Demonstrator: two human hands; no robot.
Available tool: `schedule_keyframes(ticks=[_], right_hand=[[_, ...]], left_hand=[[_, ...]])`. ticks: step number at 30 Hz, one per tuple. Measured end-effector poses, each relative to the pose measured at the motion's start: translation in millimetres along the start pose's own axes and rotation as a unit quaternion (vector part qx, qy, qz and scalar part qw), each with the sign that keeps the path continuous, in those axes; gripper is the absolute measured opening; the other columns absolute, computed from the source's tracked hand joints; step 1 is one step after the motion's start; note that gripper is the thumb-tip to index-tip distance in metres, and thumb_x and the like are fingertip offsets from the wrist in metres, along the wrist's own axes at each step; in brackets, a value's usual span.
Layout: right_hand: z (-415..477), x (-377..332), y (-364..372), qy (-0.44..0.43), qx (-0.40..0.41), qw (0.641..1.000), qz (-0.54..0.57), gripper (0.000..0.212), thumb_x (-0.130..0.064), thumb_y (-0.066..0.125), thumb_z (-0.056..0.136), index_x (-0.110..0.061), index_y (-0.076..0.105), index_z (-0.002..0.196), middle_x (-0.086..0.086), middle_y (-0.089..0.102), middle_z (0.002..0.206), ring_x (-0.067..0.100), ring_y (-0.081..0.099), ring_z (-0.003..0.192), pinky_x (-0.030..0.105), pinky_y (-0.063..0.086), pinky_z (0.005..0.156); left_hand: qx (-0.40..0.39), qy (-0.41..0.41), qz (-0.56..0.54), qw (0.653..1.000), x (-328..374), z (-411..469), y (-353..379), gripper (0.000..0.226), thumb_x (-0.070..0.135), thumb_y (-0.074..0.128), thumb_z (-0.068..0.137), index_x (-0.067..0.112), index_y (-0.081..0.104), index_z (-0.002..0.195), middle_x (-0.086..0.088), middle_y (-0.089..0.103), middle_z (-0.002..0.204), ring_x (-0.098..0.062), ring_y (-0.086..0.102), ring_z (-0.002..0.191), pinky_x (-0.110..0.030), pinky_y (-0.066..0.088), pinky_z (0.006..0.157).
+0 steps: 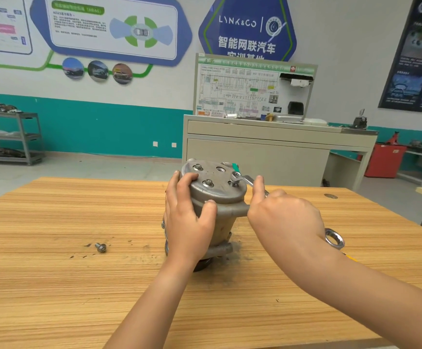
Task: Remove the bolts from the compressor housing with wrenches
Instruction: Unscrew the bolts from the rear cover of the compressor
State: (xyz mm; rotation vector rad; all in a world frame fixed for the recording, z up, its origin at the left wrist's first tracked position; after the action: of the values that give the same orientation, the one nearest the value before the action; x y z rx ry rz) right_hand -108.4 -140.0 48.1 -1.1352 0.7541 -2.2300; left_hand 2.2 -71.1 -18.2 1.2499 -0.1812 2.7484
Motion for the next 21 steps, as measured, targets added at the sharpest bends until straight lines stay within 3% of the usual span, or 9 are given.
schedule_keyframes(ticks=[2, 5, 8, 10, 14, 16, 19, 21], right_hand=[[-2, -4, 9, -0.035, -0.024, 0.999, 0.023, 0.066, 0.012, 0.028, 0.082, 0.007, 0.003, 0.143, 0.014, 0.054, 0.103, 0.019, 0.04, 0.069, 0.026, 0.016, 0.04], [-3, 8, 2, -0.026, 0.048, 0.998, -0.034, 0.062, 0.008, 0.026, 0.084, -0.003, 0.019, 0.145, 0.007, 0.056, 0.088, 0.017, 0.044, 0.061, 0.027, 0.011, 0.039], [-6, 12, 10, -0.058, -0.012, 0.997, 0.044, 0.063, 0.004, 0.027, 0.089, -0.002, -0.002, 0.145, 0.006, 0.034, 0.083, 0.021, 0.038, 0.067, 0.026, 0.016, 0.04], [-2, 17, 8, -0.065, -0.021, 0.996, 0.052, 0.065, 0.002, 0.03, 0.09, -0.004, -0.003, 0.145, 0.005, 0.027, 0.077, 0.023, 0.036, 0.065, 0.026, 0.017, 0.04], [-5, 12, 4, -0.054, -0.012, 0.997, 0.054, 0.066, 0.004, 0.032, 0.088, 0.0, -0.001, 0.145, 0.005, 0.034, 0.079, 0.02, 0.034, 0.059, 0.027, 0.018, 0.038], [-6, 10, 4, -0.049, 0.028, 0.998, 0.021, 0.065, 0.003, 0.04, 0.084, 0.006, 0.013, 0.142, 0.009, 0.049, 0.083, 0.018, 0.039, 0.055, 0.024, 0.013, 0.037], [-10, 19, 6, -0.015, 0.114, 0.993, 0.028, 0.046, -0.011, 0.074, 0.063, -0.001, 0.067, 0.107, 0.007, 0.054, 0.05, 0.018, 0.042, 0.029, 0.014, 0.01, 0.039], [-8, 28, 18, -0.012, 0.189, 0.98, 0.069, 0.033, -0.031, 0.072, 0.073, -0.01, 0.073, 0.098, 0.004, 0.05, 0.045, 0.019, 0.042, 0.028, 0.016, 0.015, 0.04]], left_hand=[[0.0, 0.001, 0.002, 1.0, 0, 0, 0, 0.052, 0.027, 0.045, 0.073, 0.022, 0.045, 0.124, -0.004, 0.031, 0.146, -0.009, 0.02, 0.139, -0.027, 0.019, 0.108], [0.005, 0.001, 0.0, 1.0, 0, -1, -1, 0.051, 0.027, 0.045, 0.073, 0.023, 0.045, 0.123, -0.003, 0.03, 0.147, -0.006, 0.02, 0.138, -0.026, 0.019, 0.107], [0.004, 0.005, -0.014, 1.0, 0, -3, -3, 0.044, 0.035, 0.042, 0.072, 0.034, 0.042, 0.116, -0.003, 0.031, 0.146, -0.008, 0.019, 0.14, -0.027, 0.019, 0.108], [0.0, 0.007, -0.02, 1.0, 1, -4, -5, 0.041, 0.042, 0.039, 0.069, 0.042, 0.039, 0.11, -0.003, 0.031, 0.145, -0.01, 0.021, 0.14, -0.032, 0.021, 0.111], [-0.005, 0.007, -0.018, 1.0, 2, -2, -6, 0.039, 0.026, 0.044, 0.073, 0.044, 0.038, 0.107, -0.004, 0.033, 0.145, -0.012, 0.024, 0.138, -0.041, 0.024, 0.113], [-0.007, 0.011, -0.021, 1.0, 2, -1, -7, 0.04, 0.024, 0.044, 0.073, 0.045, 0.039, 0.106, -0.005, 0.034, 0.144, -0.013, 0.025, 0.138, -0.039, 0.024, 0.112], [-0.01, 0.02, -0.018, 1.0, 0, -1, -9, 0.036, 0.033, 0.043, 0.073, 0.045, 0.039, 0.106, -0.006, 0.034, 0.143, -0.013, 0.026, 0.137, -0.034, 0.024, 0.11], [-0.012, 0.023, -0.017, 1.0, -1, -2, -10, 0.039, 0.044, 0.039, 0.069, 0.046, 0.039, 0.107, -0.005, 0.034, 0.143, -0.012, 0.028, 0.136, -0.029, 0.025, 0.107]])
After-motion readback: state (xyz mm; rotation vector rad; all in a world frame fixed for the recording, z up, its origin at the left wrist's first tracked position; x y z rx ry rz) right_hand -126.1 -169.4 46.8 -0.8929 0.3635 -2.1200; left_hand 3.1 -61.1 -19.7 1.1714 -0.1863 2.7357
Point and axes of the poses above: each hand's wrist, its own z-axis towards the middle knuckle, its own y-axis out of the palm, x = y × z, the point moved 5 cm from there along z, towards the middle knuckle
